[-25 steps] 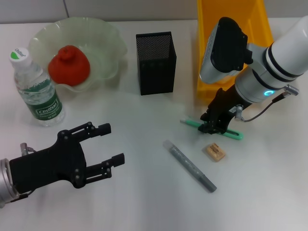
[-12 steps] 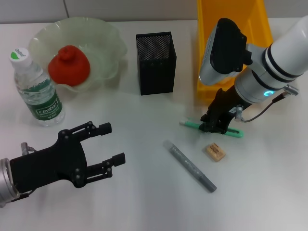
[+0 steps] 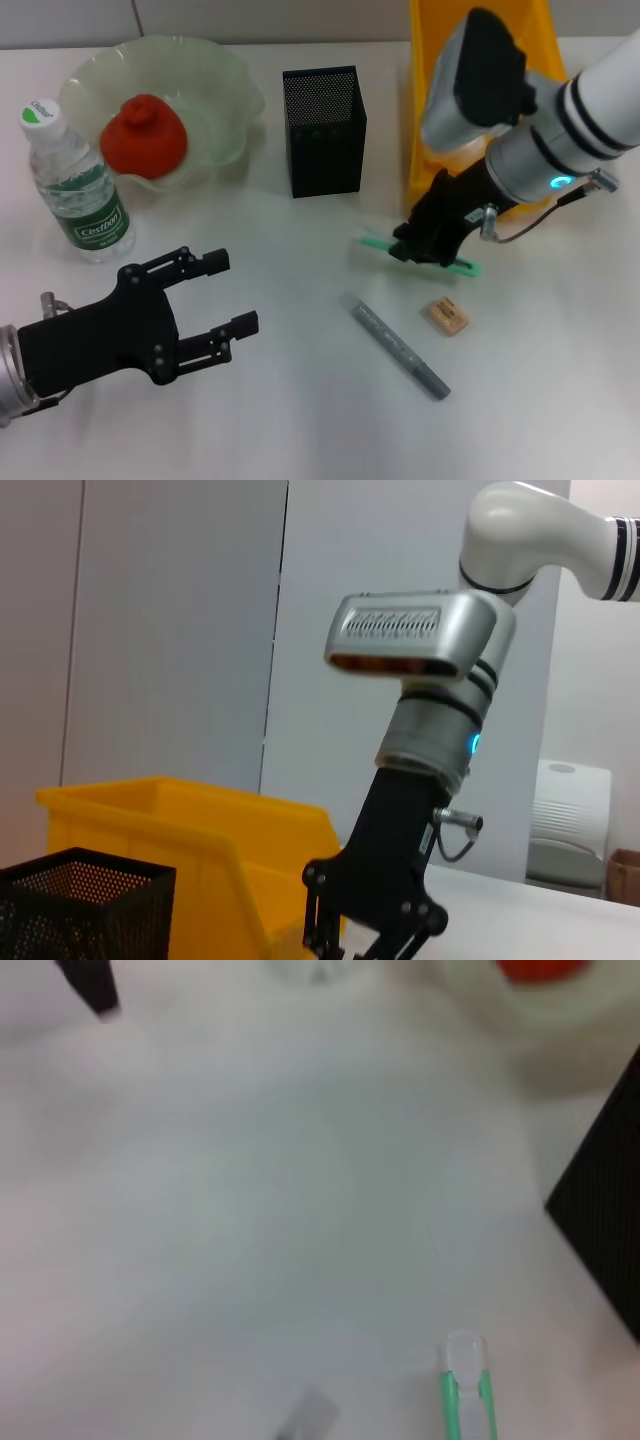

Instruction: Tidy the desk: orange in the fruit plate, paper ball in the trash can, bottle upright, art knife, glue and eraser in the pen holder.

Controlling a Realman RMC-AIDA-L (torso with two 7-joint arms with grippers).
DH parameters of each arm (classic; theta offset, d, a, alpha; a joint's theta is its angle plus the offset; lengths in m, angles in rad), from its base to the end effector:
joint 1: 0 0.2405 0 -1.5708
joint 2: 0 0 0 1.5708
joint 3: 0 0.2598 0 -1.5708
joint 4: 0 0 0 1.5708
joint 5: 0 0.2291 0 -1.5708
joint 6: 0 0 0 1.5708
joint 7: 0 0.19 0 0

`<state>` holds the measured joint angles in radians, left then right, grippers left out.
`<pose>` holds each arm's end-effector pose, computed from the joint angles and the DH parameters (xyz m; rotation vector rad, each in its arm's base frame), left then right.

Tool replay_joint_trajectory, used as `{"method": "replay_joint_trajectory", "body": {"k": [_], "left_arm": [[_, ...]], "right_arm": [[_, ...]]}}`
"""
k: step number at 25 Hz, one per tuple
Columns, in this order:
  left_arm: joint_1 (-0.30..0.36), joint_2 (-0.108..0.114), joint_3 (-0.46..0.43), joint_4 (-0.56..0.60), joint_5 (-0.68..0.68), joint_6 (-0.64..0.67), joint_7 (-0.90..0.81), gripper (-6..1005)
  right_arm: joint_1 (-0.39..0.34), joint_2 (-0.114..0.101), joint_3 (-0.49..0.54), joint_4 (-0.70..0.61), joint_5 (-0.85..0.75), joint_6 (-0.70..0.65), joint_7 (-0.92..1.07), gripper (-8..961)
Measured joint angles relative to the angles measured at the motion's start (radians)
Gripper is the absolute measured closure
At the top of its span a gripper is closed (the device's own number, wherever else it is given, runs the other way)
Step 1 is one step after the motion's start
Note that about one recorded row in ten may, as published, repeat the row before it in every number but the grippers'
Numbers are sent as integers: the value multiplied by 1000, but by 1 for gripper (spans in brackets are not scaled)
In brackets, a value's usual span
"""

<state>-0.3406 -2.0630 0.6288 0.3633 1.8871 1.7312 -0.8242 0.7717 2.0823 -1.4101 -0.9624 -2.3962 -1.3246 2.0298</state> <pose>-0.2951 0.2676 -0.0608 -2.6179 -0.3688 -0.9826 0.1790 0.4067 -0.1050 -2.9253 0.3369 -0.4003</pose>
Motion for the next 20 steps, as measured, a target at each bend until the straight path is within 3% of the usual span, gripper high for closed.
{"method": "replay_joint_trajectory", "body": {"k": [7, 14, 20], "left_arm": [[1, 0, -3, 0, -18, 3, -1, 241], [4, 0, -3, -3, -24, 5, -1, 241], [11, -2, -7, -11, -25, 5, 5, 241]], "right_arm": [[-70, -2, 193, -11, 221, -71, -182, 794], [-145, -2, 246, 110, 498, -70, -424, 794], [-162, -2, 293, 236, 667, -74, -563, 794]]}}
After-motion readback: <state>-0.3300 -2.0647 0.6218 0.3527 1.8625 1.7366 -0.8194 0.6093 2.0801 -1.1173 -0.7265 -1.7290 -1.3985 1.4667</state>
